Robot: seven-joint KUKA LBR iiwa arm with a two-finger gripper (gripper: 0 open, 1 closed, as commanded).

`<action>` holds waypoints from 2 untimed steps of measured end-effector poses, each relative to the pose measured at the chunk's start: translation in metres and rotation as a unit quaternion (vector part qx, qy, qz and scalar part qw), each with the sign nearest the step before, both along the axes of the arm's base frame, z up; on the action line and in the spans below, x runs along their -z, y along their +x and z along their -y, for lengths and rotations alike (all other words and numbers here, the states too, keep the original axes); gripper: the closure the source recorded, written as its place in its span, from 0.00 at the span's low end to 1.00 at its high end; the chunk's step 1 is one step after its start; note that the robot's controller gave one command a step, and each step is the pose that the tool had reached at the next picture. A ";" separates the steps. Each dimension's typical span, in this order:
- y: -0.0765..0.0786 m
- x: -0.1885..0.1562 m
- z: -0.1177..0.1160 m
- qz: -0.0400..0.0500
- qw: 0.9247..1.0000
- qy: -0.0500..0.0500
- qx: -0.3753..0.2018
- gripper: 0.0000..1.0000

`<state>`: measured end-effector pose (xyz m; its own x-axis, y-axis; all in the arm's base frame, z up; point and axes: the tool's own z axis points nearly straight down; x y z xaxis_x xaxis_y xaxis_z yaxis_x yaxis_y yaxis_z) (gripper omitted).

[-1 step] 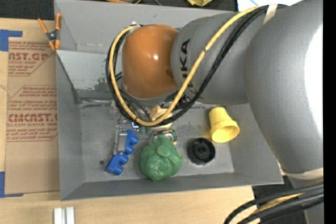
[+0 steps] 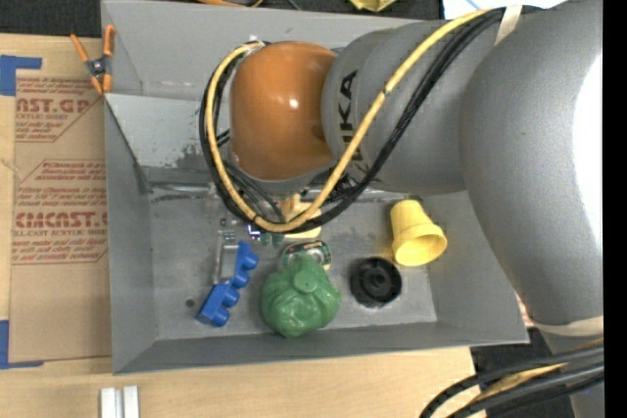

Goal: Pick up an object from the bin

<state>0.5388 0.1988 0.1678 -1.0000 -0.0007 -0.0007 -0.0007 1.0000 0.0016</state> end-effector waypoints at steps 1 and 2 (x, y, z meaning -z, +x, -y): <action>-0.026 0.100 0.026 -0.004 0.973 0.000 -0.229 0.00; -0.035 0.028 0.035 0.002 0.977 0.001 -0.211 0.00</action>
Offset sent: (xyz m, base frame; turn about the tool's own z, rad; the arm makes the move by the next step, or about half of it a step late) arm -0.0354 -0.0359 -0.0278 -0.4252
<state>0.5036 0.1640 0.1399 -0.9106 -0.4133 -0.0054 -0.4133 0.9106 0.0022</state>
